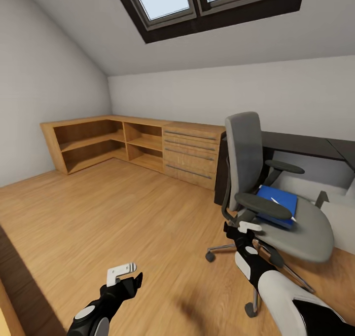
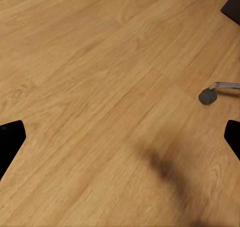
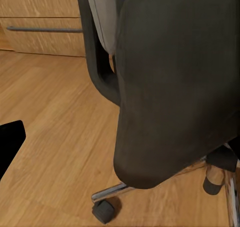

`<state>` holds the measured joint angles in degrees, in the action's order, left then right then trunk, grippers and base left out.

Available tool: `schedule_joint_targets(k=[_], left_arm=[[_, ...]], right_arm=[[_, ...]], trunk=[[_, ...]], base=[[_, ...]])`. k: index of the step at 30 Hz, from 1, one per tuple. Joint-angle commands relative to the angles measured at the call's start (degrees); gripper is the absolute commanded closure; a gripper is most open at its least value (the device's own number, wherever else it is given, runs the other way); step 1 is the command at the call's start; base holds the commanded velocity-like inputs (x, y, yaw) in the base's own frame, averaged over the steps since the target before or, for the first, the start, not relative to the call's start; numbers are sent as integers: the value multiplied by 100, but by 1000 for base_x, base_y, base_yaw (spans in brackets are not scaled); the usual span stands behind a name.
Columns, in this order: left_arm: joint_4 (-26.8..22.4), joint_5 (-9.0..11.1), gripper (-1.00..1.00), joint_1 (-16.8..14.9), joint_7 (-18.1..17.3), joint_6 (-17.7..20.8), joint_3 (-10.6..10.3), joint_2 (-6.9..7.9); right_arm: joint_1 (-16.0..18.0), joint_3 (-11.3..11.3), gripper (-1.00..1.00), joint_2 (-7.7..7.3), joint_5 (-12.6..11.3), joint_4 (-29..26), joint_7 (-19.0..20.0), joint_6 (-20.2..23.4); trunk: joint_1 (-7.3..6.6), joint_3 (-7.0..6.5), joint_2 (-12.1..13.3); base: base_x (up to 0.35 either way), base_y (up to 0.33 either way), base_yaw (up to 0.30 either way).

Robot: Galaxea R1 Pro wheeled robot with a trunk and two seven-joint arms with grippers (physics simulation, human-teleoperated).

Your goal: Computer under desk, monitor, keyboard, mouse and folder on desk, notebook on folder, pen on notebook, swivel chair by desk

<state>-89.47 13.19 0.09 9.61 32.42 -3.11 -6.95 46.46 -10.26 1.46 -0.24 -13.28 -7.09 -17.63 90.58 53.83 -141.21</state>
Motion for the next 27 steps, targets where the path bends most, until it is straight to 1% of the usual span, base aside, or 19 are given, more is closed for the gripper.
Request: schedule_joint_targets(k=[1,7,11,27], left_arm=[[-9,61,-100,0,50,19,-5,0],[-9,61,-100,0,50,19,-5,0],[-7,60,-100,-1,56,19,-5,0],[26,52,-100,0,58,19,-13,0]], right_arm=[[4,-20,-100,3,-2,3,-3,-21],[4,-20,-100,3,-2,6,-3,-21],[4,-20,-100,3,-2,3,-3,-21],[4,-17,-100,3,-2,8,-3,-21]], trunk=[[0,5,-2],[0,5,-2],[0,5,-2],[0,5,-2]], base=[[35,0,0],[2,0,0],[-165,0,0],[-312,-8,0]])
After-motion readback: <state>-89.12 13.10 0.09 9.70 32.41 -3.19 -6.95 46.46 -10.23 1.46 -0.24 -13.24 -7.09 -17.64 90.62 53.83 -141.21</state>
